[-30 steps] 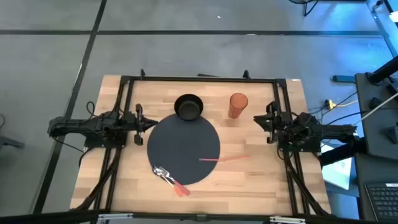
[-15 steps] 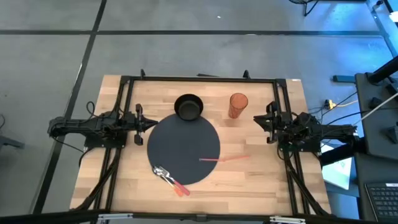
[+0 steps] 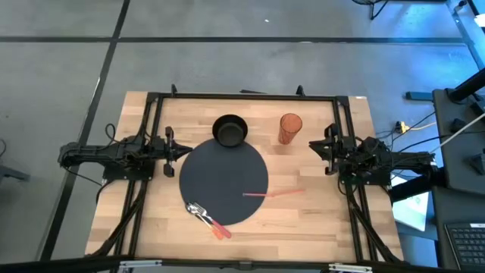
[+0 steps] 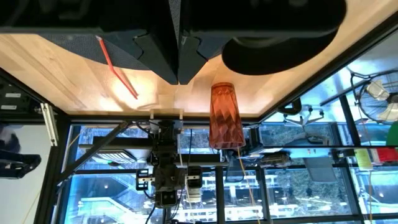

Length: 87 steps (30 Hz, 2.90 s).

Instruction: Pick & Place Utensil

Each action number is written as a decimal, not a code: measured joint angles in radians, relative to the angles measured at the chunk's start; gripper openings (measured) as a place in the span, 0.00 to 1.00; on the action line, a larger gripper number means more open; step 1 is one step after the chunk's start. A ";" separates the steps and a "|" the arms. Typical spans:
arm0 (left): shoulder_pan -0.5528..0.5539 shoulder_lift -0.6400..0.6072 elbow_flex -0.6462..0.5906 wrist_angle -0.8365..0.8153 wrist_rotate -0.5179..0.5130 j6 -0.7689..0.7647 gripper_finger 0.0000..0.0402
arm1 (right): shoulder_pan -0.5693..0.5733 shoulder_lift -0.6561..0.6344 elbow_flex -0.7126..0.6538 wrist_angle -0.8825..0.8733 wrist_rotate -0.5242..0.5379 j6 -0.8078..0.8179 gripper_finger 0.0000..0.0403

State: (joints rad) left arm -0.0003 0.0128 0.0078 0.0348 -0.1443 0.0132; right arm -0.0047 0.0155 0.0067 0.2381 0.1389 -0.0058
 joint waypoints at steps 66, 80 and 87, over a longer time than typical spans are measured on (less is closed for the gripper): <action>0.000 0.000 0.000 0.000 0.000 0.000 0.01 | 0.000 0.000 0.000 0.000 0.000 0.002 0.12; 0.000 0.000 0.000 0.062 0.000 -0.052 0.01 | 0.000 0.000 0.000 0.000 0.000 0.001 0.12; 0.000 0.000 0.000 0.177 0.000 -0.206 0.01 | 0.000 0.000 0.000 0.000 0.000 0.109 0.12</action>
State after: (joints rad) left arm -0.0002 0.0128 0.0078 0.2119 -0.1440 -0.1925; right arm -0.0044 0.0154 0.0067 0.2382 0.1387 0.1037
